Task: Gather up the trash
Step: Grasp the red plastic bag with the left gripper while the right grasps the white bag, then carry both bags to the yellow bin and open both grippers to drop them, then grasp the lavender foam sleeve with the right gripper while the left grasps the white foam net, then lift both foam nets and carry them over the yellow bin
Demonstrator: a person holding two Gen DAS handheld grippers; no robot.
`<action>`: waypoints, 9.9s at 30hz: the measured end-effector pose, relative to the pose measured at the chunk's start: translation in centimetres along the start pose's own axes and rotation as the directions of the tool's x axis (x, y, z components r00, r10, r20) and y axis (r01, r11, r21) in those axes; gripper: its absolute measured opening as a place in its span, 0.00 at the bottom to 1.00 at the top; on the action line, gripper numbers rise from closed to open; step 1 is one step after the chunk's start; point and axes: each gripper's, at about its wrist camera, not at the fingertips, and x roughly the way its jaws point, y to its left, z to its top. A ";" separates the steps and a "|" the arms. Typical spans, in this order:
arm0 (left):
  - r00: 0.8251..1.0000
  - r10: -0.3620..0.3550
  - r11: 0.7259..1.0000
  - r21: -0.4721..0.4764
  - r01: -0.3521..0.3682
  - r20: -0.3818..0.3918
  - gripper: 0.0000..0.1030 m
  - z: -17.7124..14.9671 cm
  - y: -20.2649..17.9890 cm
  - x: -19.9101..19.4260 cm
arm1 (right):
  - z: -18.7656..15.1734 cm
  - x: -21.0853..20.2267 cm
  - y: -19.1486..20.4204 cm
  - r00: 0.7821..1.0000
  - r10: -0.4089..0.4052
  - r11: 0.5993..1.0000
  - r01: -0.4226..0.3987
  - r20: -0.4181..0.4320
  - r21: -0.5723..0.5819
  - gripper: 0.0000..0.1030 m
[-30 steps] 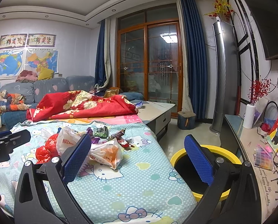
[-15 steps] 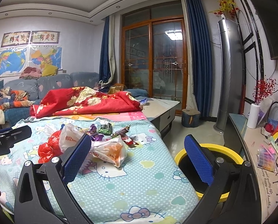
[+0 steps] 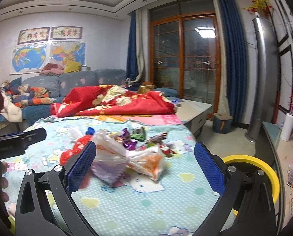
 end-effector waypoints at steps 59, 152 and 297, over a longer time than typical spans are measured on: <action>0.905 -0.326 0.932 0.064 0.356 -0.274 0.15 3.6 -5.2 5.4 | 6.0 6.5 -5.1 0.950 0.289 0.946 -0.265 -0.114 0.186 0.21; 0.978 -0.187 0.974 0.113 0.197 -0.095 0.85 3.9 -6.4 6.7 | 2.8 5.5 -7.0 0.963 0.159 0.970 -0.112 -0.217 0.215 0.68; 0.903 -0.354 0.862 0.290 0.416 -0.245 0.09 2.3 -20.9 11.5 | 1.2 4.2 -21.9 0.954 -0.073 0.935 0.167 -0.290 0.314 0.32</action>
